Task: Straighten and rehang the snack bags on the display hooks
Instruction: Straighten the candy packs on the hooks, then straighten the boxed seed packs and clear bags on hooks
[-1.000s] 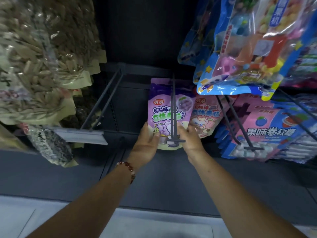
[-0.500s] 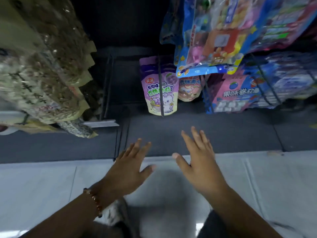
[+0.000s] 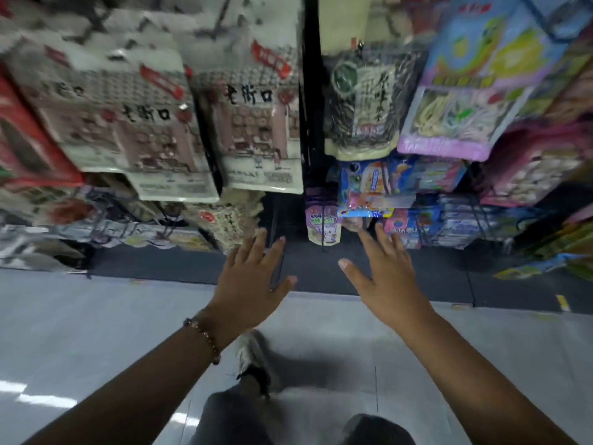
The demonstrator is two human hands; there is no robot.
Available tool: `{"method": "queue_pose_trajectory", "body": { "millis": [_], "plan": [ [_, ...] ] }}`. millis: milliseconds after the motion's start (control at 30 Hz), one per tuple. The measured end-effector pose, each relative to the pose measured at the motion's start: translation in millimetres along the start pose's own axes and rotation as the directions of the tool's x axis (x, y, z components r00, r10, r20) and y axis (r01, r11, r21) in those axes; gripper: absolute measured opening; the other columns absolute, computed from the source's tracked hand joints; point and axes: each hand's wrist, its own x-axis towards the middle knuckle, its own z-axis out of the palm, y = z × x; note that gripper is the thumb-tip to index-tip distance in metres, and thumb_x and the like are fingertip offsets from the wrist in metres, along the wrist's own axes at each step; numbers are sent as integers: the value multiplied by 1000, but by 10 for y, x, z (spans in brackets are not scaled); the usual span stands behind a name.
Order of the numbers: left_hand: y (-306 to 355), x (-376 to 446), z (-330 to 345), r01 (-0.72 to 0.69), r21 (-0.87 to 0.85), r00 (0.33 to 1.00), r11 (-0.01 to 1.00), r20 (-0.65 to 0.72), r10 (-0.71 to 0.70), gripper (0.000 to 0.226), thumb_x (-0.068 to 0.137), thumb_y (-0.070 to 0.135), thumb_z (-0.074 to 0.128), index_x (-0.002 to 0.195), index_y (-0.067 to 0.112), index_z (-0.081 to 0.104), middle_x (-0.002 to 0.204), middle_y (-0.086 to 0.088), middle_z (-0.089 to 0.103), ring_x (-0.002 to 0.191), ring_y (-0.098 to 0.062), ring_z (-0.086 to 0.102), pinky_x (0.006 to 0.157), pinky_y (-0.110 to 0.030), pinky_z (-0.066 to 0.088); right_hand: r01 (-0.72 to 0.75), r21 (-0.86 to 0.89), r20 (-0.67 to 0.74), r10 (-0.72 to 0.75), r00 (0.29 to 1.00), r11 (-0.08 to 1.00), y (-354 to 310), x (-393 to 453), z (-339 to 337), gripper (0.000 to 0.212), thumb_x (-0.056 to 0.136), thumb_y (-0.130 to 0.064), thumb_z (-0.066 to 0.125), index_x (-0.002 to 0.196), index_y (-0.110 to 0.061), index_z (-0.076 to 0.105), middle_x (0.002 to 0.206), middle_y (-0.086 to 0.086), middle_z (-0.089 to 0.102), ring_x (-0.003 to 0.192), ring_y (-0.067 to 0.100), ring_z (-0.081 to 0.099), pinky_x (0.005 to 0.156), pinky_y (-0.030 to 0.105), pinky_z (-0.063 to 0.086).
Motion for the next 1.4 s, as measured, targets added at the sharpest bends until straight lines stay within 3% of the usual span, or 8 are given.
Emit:
{"method": "queue_pose_trajectory", "body": {
  "millis": [133,300,467,767,967,1067,1200,1400],
  "plan": [
    [-164,-317,-97,43,-43,999,998,-13,-44,77,94,68,26,156,32,-3,162,-4,-21,150,-27,-11,120,-46,1,-6,44,-13,7,1000,999,-333,-94,-21,72,95,-57,43,155,-34,12,164,-4,-1,150,26,-3,119,44,7],
    [-957,-515,34,94,-8,996,996,6,-94,89,78,79,0,154,33,-6,162,-4,-17,150,-30,-8,120,-46,4,12,23,99,-14,995,1000,-846,-83,594,76,95,-58,42,155,-32,5,163,-4,-10,150,23,-8,119,41,3],
    [-2039,-204,-27,129,-79,991,989,-35,-132,78,96,62,33,155,31,-7,162,-7,-16,150,-32,-7,120,-46,6,4,-16,65,-3,998,1000,-1464,341,1265,77,95,-59,41,155,-36,0,163,-6,-10,150,20,-11,120,42,2],
    [-3358,399,121,-137,-51,990,989,17,138,76,97,59,36,156,29,-1,163,-11,-10,149,-36,-4,120,-48,4,-156,-56,75,160,984,986,-2441,917,2203,74,95,-53,48,155,-32,11,164,-4,-5,151,22,-4,120,41,5],
    [-3562,702,607,-168,-138,980,976,-134,150,72,98,58,35,154,38,-5,161,-4,-20,150,-31,-9,120,-43,2,-120,-66,37,122,992,991,-2269,1183,2611,75,95,-55,45,154,-39,0,157,-16,-20,149,16,-16,120,38,-1],
    [-3577,1034,1003,-189,-44,950,981,-263,171,71,97,61,32,152,42,-8,163,-9,-13,150,-34,-3,119,-47,10,-6,-109,8,7,1000,994,-2021,1453,2852,76,96,-56,45,152,-42,-5,152,-21,-27,146,11,-22,120,41,-1],
    [-3525,1405,1410,-192,132,872,973,-433,230,75,93,53,52,155,33,15,163,-14,5,148,-39,14,116,-53,21,84,-169,-62,-95,993,982,-1622,1670,3143,78,96,-51,49,154,-39,-2,160,-12,-20,148,17,-17,119,42,0],
    [-3491,1442,1731,-120,260,818,958,-520,243,77,95,60,39,156,33,1,163,-10,-8,150,-35,4,118,-49,13,132,-289,-110,-170,979,948,-1370,1771,3426,83,96,-51,49,155,-32,-5,162,-3,-16,150,26,-10,120,45,0]
  ]
}}
